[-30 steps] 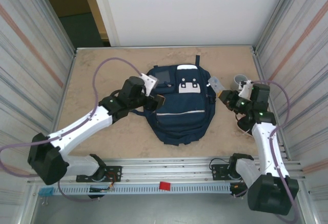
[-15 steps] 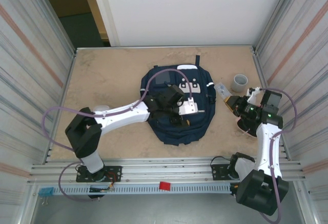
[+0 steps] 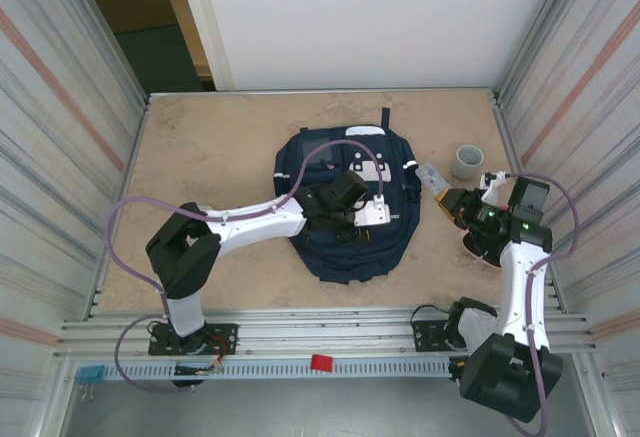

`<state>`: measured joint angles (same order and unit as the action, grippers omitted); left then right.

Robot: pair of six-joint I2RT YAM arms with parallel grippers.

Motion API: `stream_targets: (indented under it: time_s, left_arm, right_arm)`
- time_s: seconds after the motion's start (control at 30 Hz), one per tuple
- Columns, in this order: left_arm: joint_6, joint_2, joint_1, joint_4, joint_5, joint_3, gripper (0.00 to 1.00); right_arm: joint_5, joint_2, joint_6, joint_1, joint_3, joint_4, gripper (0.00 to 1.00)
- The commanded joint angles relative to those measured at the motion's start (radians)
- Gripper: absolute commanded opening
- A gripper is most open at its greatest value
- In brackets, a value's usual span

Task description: Pack the student bag

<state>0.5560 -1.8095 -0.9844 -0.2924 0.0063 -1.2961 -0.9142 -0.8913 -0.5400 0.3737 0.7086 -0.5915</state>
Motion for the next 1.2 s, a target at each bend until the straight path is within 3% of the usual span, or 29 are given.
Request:
stream_targets:
  time_s: [0.0, 0.17, 0.27, 0.4, 0.63, 0.87, 1.03, 1.17]
  left_arm:
    - [-0.001, 0.059, 0.003, 0.057, -0.094, -0.009, 0.35]
    - [-0.036, 0.119, 0.017, 0.098, -0.078, 0.016, 0.19]
    - [-0.104, 0.138, 0.055, 0.084, -0.009, 0.001, 0.15]
    - [-0.182, 0.165, 0.111, 0.093, 0.032, -0.002, 0.03]
    - [-0.254, 0.209, 0.173, 0.122, 0.093, -0.037, 0.0]
    - [-0.263, 0.198, 0.174, 0.125, 0.126, -0.078, 0.0]
    - [-0.29, 0.183, 0.173, 0.131, 0.196, -0.107, 0.0]
    - [-0.309, 0.192, 0.171, 0.137, 0.254, -0.117, 0.0]
  right_arm:
    - [-0.022, 0.033, 0.026, 0.002, 0.003, -0.031, 0.11]
    - [-0.009, 0.053, 0.028, -0.001, 0.006, -0.058, 0.11]
    - [0.008, 0.08, 0.035, -0.002, 0.015, -0.093, 0.11]
    - [0.014, 0.119, 0.035, -0.017, 0.022, -0.141, 0.11]
    - [0.051, 0.235, -0.017, -0.141, -0.032, -0.22, 0.12]
    - [0.07, 0.307, -0.232, -0.426, -0.124, -0.057, 0.13]
    - [0.191, 0.231, -0.383, -0.688, -0.185, 0.197, 0.13]
    - [0.238, 0.09, -0.47, -0.771, -0.192, 0.422, 0.12]
